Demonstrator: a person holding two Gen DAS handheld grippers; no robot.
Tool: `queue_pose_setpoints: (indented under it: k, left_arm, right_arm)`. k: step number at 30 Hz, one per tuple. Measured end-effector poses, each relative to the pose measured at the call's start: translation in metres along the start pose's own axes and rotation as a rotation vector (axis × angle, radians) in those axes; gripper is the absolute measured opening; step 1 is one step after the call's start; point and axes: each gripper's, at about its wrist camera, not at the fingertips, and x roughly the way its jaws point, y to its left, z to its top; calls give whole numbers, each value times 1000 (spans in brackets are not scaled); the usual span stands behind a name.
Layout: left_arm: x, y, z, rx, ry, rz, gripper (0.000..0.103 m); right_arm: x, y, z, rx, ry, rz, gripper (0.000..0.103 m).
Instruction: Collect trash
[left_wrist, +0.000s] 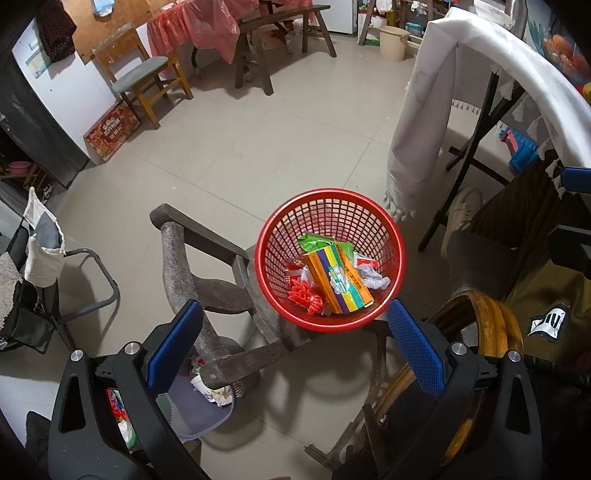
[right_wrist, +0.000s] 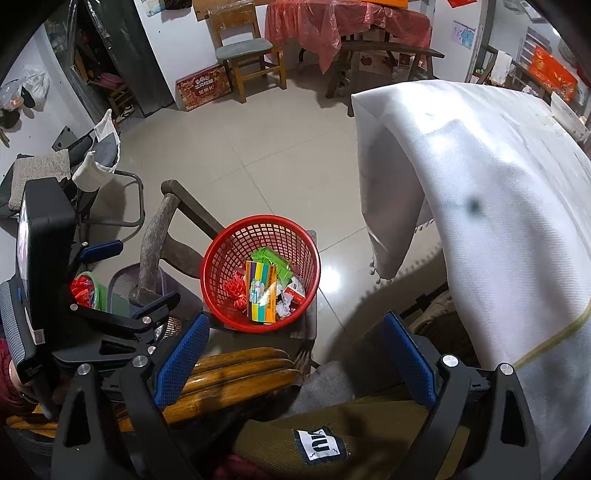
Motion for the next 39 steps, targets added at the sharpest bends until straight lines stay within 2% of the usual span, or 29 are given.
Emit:
queue_pose_setpoints:
  k: [4, 30, 39]
  left_arm:
    - [1, -3, -1, 6, -2, -16, 96]
    - [2, -4, -1, 2, 4, -1, 96]
    - [3, -1, -1, 0, 7, 32, 96]
  right_arm:
    - [1, -1, -1, 4, 3, 4, 93]
    - [0, -4, -1, 19, 9, 23, 93]
    - [0, -4, -1, 20, 8, 25, 93]
